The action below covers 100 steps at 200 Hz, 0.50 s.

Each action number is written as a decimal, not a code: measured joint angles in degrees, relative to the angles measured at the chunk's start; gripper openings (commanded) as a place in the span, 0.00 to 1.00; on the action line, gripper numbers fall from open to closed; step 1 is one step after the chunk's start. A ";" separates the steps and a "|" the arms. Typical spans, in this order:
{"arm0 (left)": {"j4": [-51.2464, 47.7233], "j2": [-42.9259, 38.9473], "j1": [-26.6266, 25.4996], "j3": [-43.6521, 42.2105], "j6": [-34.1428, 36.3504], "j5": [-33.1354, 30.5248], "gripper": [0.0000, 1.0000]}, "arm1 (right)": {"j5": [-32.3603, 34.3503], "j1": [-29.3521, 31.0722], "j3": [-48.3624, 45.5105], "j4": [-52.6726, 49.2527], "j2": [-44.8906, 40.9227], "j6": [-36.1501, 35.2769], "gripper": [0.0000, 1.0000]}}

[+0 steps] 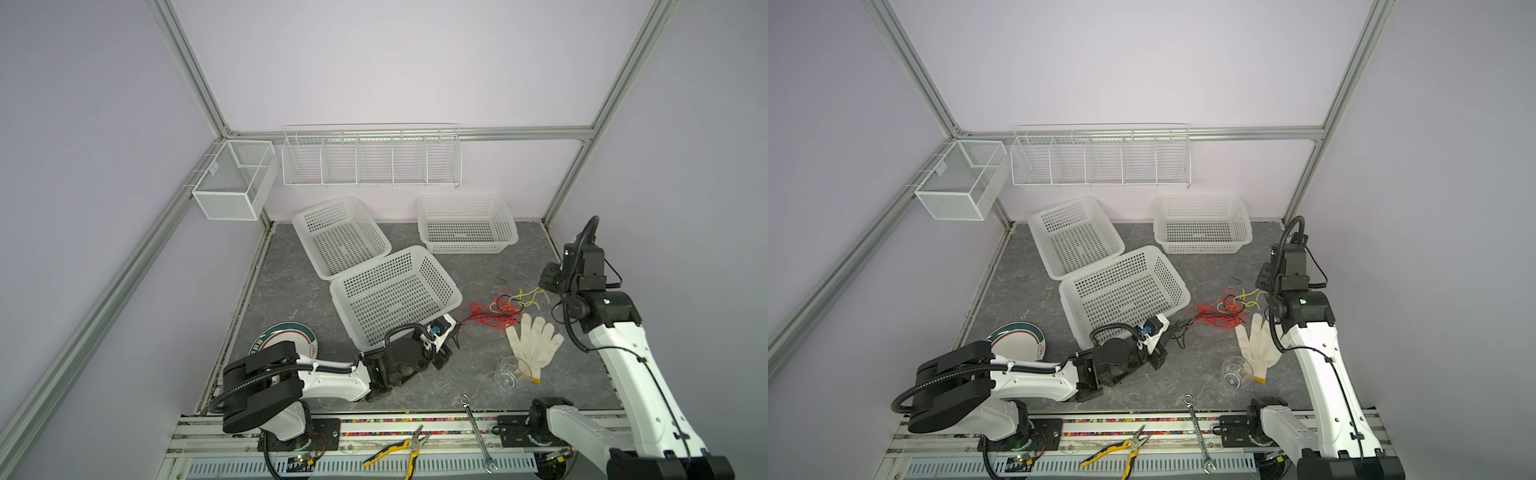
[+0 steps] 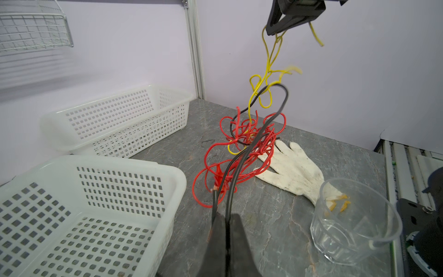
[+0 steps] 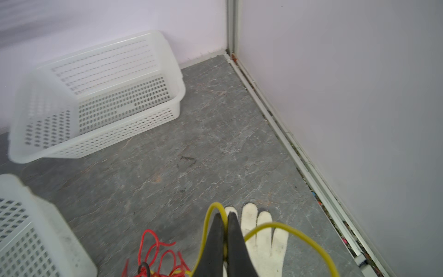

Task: Untangle the cables
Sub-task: 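Pull the yellow cable upward with the right gripper while the left holds the tangle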

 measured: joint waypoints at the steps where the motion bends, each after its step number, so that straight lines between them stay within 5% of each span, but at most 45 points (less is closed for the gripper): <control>1: -0.02 -0.11 0.00 -0.09 -0.02 -0.02 0.00 | 0.07 -0.11 0.00 -0.02 0.07 0.00 0.06; 100: -3.54 -10.01 -0.02 -7.56 -1.11 -4.44 0.00 | 1.84 -5.44 -0.57 0.11 3.19 -0.33 0.06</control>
